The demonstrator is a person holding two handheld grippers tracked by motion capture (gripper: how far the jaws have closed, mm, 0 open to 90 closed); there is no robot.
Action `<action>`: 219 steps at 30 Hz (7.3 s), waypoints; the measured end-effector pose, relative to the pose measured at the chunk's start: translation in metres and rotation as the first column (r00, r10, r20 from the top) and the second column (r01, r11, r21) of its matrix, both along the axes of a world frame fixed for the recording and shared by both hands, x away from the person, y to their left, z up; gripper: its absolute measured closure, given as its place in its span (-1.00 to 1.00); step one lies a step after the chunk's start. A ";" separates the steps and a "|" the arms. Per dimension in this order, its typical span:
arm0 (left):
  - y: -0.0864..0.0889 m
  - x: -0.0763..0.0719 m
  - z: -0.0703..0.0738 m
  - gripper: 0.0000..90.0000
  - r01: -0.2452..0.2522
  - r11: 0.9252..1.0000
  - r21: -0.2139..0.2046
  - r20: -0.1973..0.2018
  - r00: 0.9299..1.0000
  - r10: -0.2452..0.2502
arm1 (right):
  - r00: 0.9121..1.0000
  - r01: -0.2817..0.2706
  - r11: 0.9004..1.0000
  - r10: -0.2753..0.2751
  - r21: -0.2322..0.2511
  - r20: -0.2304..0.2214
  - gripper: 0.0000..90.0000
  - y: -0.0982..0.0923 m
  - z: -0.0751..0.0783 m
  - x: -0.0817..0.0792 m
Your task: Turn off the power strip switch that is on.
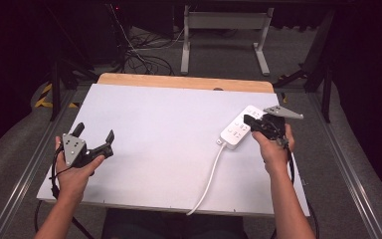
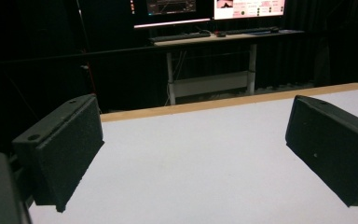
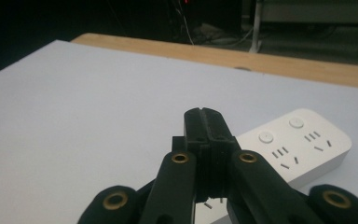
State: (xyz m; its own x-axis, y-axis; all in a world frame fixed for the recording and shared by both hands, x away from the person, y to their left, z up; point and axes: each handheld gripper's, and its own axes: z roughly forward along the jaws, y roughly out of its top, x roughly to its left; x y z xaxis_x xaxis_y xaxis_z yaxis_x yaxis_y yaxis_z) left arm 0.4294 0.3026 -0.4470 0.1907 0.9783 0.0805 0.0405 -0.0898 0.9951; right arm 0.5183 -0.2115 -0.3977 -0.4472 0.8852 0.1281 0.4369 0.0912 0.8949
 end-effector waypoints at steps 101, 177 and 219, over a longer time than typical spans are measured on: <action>0.002 -0.002 0.001 -0.89 0.022 0.999 -0.041 -0.008 1.000 -0.023 | 0.985 -0.012 0.967 -0.032 -0.255 -0.168 1.00 0.051 -0.064 0.052; -0.005 0.008 0.000 -0.88 0.052 0.997 -0.057 -0.020 0.998 -0.053 | 0.911 0.186 0.980 -0.201 0.075 0.361 -0.76 -0.035 -0.048 -0.090; -0.009 0.009 0.002 -0.88 0.062 0.997 -0.044 -0.007 0.998 -0.062 | 0.901 0.208 0.976 -0.218 0.068 0.375 -0.93 -0.042 -0.048 -0.100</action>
State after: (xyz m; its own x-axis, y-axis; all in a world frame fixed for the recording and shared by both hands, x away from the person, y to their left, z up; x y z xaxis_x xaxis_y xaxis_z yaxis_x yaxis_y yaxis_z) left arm 0.4381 0.2935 -0.4446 0.2517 0.9672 0.0359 0.0446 -0.0486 0.9978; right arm 0.4179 -0.2531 -0.4453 -0.2673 0.9636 0.0109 0.0720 0.0087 0.9974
